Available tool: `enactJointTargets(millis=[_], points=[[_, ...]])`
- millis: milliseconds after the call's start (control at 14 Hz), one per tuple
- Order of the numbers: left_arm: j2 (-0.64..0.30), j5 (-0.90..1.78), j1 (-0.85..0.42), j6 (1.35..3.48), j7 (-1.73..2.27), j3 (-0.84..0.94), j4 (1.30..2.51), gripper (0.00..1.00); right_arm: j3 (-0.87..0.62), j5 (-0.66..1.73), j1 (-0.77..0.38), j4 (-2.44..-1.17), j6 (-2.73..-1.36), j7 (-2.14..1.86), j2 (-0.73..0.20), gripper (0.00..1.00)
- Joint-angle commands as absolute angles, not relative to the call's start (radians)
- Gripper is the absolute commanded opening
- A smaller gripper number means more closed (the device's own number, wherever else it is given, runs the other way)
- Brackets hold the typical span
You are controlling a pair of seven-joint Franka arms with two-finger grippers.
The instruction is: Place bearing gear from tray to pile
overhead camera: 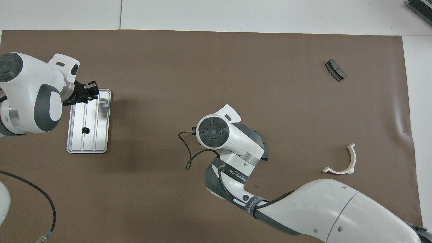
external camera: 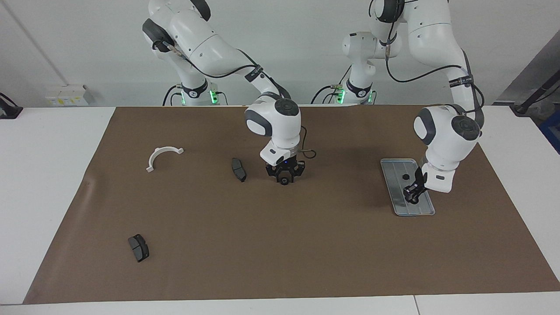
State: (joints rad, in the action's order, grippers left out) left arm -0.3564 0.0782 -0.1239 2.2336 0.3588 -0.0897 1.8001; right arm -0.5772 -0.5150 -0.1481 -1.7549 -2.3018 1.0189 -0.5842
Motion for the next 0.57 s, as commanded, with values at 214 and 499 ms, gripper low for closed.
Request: enactJointTargets(millis=[214, 499], points=[[-0.382, 0.143, -0.207, 2.181, 0.360, -0.101, 1.709, 0.00, -0.592, -0.543, -0.120, -1.747, -2.292, 1.028, -0.585, 0.00], [-0.379, 0.144, -0.271, 2.184, 0.364, -0.103, 1.710, 0.00, -0.581, -0.482, -0.069, -1.740, -2.206, 0.916, -0.470, 0.00]])
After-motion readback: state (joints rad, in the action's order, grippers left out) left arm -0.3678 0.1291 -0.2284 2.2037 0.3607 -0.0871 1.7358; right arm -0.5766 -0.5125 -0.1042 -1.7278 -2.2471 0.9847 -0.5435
